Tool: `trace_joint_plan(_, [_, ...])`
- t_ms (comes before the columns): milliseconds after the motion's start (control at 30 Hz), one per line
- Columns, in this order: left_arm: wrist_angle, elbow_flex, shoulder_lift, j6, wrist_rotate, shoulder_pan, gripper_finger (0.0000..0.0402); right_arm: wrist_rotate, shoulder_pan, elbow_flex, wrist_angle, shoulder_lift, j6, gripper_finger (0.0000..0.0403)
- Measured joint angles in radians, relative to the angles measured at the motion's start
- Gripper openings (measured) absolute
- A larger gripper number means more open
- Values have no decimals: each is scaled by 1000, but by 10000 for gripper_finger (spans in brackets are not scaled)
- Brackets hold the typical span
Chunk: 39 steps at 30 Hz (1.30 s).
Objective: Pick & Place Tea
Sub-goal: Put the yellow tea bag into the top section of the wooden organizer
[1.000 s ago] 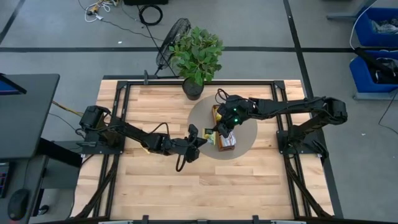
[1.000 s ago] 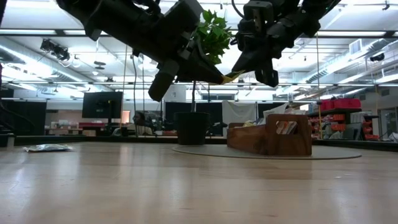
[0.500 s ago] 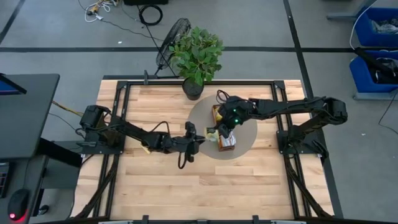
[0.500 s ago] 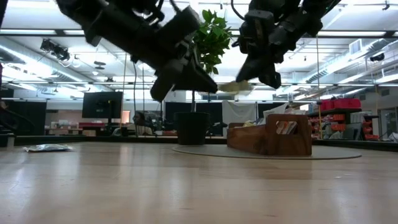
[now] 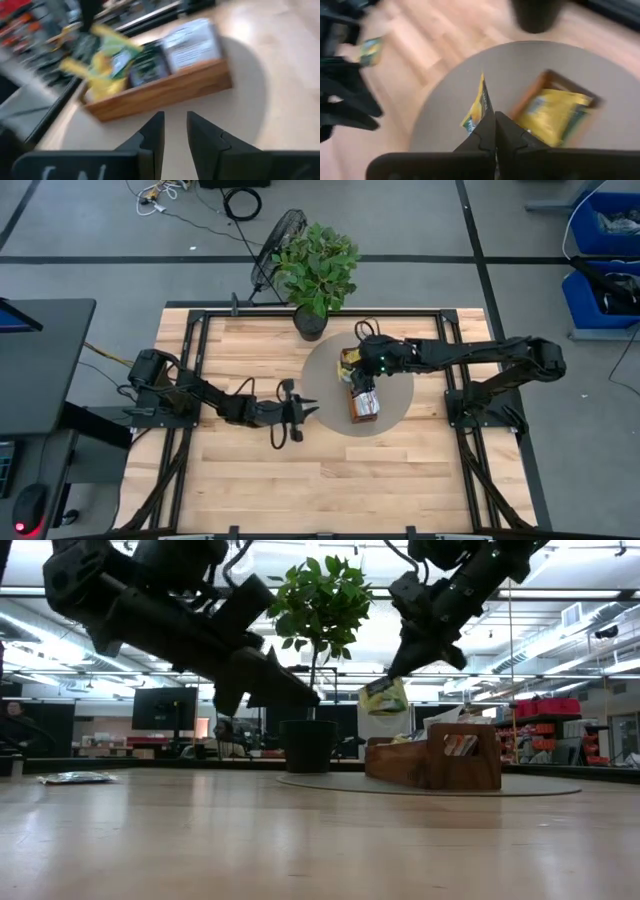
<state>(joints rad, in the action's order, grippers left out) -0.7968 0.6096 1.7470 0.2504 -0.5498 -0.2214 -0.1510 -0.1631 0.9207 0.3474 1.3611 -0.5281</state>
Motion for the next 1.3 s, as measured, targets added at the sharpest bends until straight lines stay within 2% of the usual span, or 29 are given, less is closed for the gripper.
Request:
trace_joint_plan(133, [-7, -21, 0, -70, -120, 1, 85, -184, 28, 0, 53, -2, -93, 0])
trace_joint_plan(267, [-92, -56, 0, -88, -134, 1, 85, -376, 83, -8, 33, -2, -181, 0])
trace_joint_plan(500, [-483, -240, -3, -62, 15, 3, 85, -668, 170, -101, -89, -2, -366, 0])
trace_joint_plan(600, [-568, -301, -31, -58, 24, 2, 85, -791, 194, -144, -106, -2, -453, 0])
trace_joint_plan(800, [-581, -361, -106, -57, 22, 3, 85, -855, 205, -192, -113, 19, -564, 0])
trace_joint_plan(1100, [-581, -363, -115, -57, 21, 3, 85, -870, 184, -196, -261, 138, -536, 0])
trace_joint_plan(1300, [-579, -363, -115, -57, 20, 3, 84, -880, 181, -195, -285, 203, -563, 0])
